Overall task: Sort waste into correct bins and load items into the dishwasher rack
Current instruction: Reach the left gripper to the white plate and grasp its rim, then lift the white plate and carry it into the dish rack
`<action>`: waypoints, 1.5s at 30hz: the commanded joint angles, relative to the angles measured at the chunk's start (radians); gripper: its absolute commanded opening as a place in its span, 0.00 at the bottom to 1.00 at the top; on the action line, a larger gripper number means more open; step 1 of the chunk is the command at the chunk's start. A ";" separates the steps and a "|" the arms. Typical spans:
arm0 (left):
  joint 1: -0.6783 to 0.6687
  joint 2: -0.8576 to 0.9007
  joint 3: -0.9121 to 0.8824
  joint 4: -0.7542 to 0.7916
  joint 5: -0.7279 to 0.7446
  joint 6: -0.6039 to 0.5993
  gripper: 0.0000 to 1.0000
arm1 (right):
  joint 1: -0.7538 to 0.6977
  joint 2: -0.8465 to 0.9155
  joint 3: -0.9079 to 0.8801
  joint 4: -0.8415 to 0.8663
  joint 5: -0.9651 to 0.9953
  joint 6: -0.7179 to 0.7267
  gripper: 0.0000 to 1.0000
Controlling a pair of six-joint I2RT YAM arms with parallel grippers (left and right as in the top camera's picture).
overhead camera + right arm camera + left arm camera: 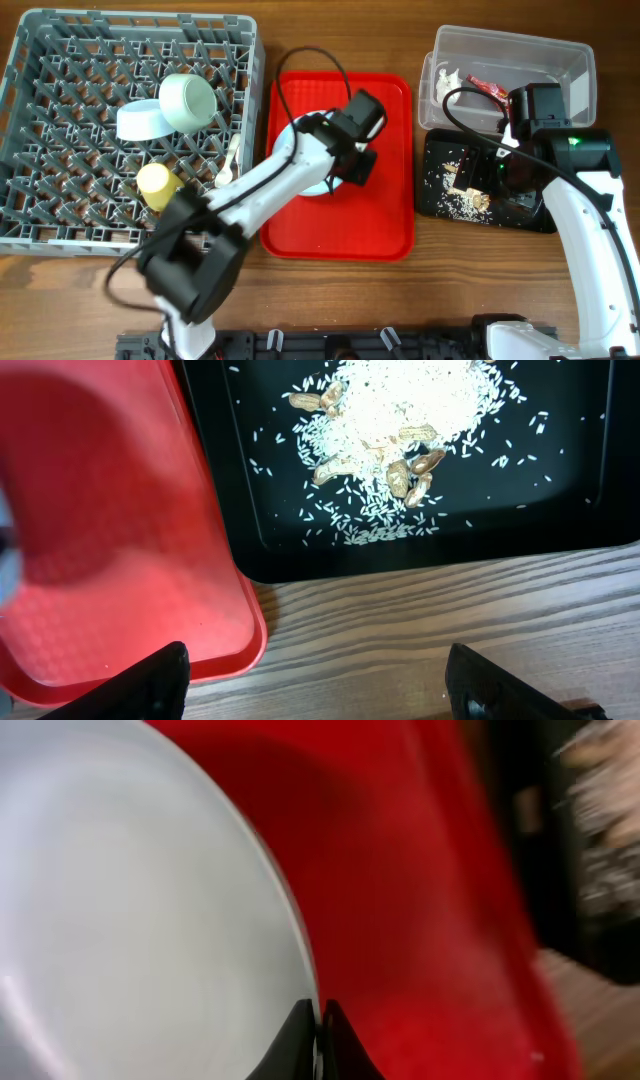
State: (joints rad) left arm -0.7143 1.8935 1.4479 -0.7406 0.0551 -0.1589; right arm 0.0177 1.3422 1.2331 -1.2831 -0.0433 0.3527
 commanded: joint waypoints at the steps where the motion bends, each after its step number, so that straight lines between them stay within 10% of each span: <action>1: 0.021 -0.142 0.034 0.002 0.023 -0.009 0.04 | -0.003 -0.018 0.017 -0.003 0.015 -0.013 0.83; 14: 0.335 -0.396 0.034 0.075 0.246 -0.009 0.04 | -0.003 -0.018 0.017 -0.002 0.014 -0.013 0.82; 26: 0.639 -0.297 0.033 0.094 0.654 -0.013 0.04 | -0.003 -0.018 0.017 -0.002 0.014 -0.013 0.83; 37: 0.722 -0.167 0.031 0.060 0.680 -0.012 0.04 | -0.003 -0.018 0.017 -0.005 0.014 -0.013 0.82; 42: 0.751 -0.170 0.032 0.059 0.681 -0.012 0.43 | -0.003 -0.018 0.017 -0.002 0.014 -0.012 0.83; 45: 0.769 -0.180 0.032 0.045 0.681 -0.005 0.95 | -0.003 -0.018 0.017 0.000 0.014 -0.013 0.83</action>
State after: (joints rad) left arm 0.0322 1.7279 1.4635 -0.6842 0.7097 -0.1734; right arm 0.0177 1.3422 1.2331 -1.2854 -0.0433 0.3527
